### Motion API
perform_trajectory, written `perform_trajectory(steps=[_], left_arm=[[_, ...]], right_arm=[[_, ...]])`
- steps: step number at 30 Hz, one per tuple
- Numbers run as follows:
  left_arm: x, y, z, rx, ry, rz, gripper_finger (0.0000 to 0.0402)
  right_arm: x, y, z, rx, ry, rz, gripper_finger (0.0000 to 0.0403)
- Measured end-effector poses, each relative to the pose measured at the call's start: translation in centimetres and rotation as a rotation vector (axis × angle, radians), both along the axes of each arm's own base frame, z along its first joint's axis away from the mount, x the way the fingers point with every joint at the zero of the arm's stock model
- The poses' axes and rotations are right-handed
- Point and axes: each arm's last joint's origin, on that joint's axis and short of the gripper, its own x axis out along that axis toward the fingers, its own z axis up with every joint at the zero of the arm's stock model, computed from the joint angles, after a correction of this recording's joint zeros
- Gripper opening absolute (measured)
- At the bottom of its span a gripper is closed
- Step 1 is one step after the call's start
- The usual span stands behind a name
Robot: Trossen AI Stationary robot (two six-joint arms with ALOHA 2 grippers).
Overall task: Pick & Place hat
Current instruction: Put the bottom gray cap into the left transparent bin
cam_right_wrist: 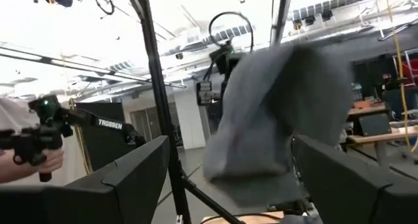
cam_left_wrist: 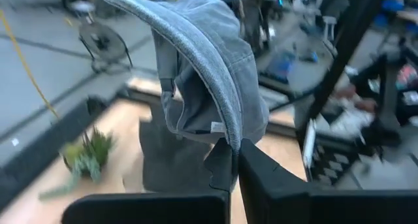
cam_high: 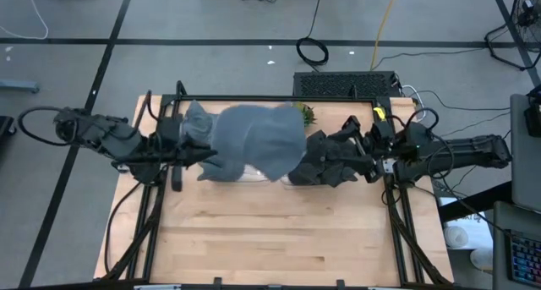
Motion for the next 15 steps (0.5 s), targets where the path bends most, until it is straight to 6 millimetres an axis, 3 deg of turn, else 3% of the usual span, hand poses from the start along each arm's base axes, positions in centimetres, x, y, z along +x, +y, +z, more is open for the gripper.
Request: perform_trajectory(steps=[15], left_arm=[[6.0,1.5,2.3,0.145,-0.274,0.148,0.0008]], right_arm=[[0.2,0.8,-0.1,0.041,0.010,-0.065,0.0318]])
